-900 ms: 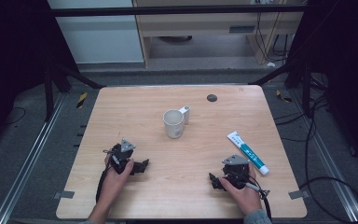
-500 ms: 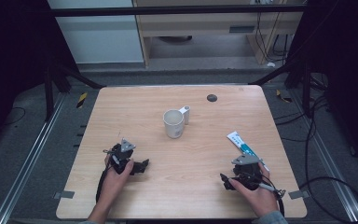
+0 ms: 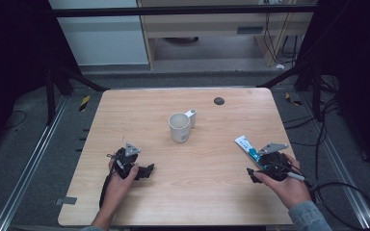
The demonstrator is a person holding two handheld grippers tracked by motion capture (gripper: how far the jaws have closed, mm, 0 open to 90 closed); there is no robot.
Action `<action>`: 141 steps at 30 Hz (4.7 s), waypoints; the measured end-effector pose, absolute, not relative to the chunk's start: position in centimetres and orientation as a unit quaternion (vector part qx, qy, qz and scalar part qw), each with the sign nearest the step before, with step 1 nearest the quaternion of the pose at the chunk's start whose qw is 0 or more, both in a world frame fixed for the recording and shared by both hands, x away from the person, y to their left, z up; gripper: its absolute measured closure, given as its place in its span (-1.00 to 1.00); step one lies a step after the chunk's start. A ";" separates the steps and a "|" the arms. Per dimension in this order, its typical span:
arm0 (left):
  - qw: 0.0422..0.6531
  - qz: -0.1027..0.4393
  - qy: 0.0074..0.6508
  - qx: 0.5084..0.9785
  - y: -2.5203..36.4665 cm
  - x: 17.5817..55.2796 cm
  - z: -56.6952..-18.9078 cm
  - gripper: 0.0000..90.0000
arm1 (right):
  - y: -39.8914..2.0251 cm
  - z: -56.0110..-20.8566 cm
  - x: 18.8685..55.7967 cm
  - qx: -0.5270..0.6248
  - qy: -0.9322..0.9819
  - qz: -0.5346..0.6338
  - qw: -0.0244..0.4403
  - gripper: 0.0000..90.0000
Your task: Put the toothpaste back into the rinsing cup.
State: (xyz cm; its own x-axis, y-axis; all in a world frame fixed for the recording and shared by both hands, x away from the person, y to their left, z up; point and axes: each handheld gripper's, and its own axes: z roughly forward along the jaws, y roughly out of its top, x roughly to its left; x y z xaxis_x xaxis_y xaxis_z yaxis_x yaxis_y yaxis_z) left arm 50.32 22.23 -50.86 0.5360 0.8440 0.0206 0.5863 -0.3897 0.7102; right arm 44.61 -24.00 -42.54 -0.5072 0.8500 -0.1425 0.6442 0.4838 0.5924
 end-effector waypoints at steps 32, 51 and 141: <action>0.335 0.191 0.435 0.814 21.6 51.2 -50.9 -1.00 | -24.6 -41.5 50.4 0.470 0.846 0.206 0.146 -0.13; 0.335 0.191 0.436 0.813 21.6 51.2 -50.9 -1.00 | -24.4 -44.0 52.9 0.494 0.844 0.175 0.114 0.01; 0.335 0.191 0.434 0.814 21.5 51.4 -50.9 -1.00 | -22.9 -41.4 55.2 0.498 0.828 0.231 0.110 0.74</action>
State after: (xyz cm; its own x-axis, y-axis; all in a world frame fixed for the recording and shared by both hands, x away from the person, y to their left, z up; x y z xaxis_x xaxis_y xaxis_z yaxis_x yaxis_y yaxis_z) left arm 51.36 21.49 -50.85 0.5498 0.8351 0.0203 0.5795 -0.3988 0.7108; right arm 55.16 -22.91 -41.41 -0.4792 0.8764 0.0482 0.7746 0.3965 0.4927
